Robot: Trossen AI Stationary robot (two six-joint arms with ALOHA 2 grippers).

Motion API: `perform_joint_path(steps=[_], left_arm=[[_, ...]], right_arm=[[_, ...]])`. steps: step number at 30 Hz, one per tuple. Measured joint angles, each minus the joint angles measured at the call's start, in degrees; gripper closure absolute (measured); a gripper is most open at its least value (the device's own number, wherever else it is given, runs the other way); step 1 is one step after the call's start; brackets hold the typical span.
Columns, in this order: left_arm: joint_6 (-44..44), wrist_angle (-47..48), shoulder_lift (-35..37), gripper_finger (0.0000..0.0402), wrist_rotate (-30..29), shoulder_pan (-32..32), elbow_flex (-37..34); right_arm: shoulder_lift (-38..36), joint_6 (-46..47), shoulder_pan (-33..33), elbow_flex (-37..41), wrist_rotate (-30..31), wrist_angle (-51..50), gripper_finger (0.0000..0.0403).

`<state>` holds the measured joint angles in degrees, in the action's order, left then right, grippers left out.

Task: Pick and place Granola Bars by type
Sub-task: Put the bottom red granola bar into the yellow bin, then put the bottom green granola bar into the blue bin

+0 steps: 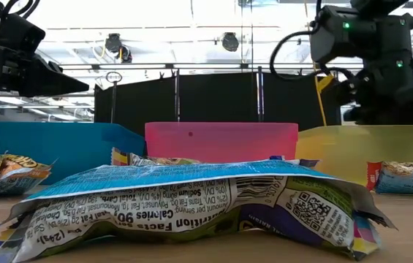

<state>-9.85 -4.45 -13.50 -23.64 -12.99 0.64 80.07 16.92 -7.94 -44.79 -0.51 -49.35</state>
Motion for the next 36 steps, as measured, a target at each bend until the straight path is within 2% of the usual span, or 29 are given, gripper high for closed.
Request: perform_joint_path(steps=[7, 13, 17, 20, 24, 28, 31, 33, 36], left_arm=[[0.0, 0.0, 0.0, 0.0355, 0.0, 0.0, 0.0], [0.0, 0.0, 0.0, 0.0355, 0.0, 0.0, 0.0], [0.1, 0.0, 0.0, 0.0355, 0.0, 0.0, 0.0], [0.1, 0.2, 0.0, 0.0355, 0.0, 0.0, 0.0], [0.3, 0.3, 0.0, 0.0355, 0.0, 0.0, 0.0], [0.0, 0.3, 0.0, 0.0355, 0.0, 0.0, 0.0], [-0.2, 0.3, 0.0, 0.0355, 0.0, 0.0, 0.0], [-0.2, 0.3, 0.0, 0.0355, 0.0, 0.0, 0.0], [-0.2, 0.3, 0.0, 0.0355, 0.0, 0.0, 0.0]], right_arm=[[0.0, -0.5, 0.0, -7.3, 2.5, -7.2, 0.0225], [-0.8, -3.0, -0.1, -18.5, 5.0, -19.4, 0.0204], [-6.4, -6.4, -2.3, -22.2, 9.8, -17.1, 0.0242], [-12.9, -8.5, -4.0, -22.2, 12.4, -15.4, 0.0302], [-23.3, -5.8, -4.1, -21.9, 13.1, -14.1, 0.0386], [-35.2, -6.4, -4.5, -17.5, 14.5, -5.7, 0.0388], [-44.2, -8.6, -4.7, -10.7, 17.0, 2.5, 0.039], [-50.4, -10.9, -4.7, -4.7, 16.7, 7.8, 0.0399], [-58.9, -15.1, -4.7, 5.0, 11.9, 16.3, 0.0399]])
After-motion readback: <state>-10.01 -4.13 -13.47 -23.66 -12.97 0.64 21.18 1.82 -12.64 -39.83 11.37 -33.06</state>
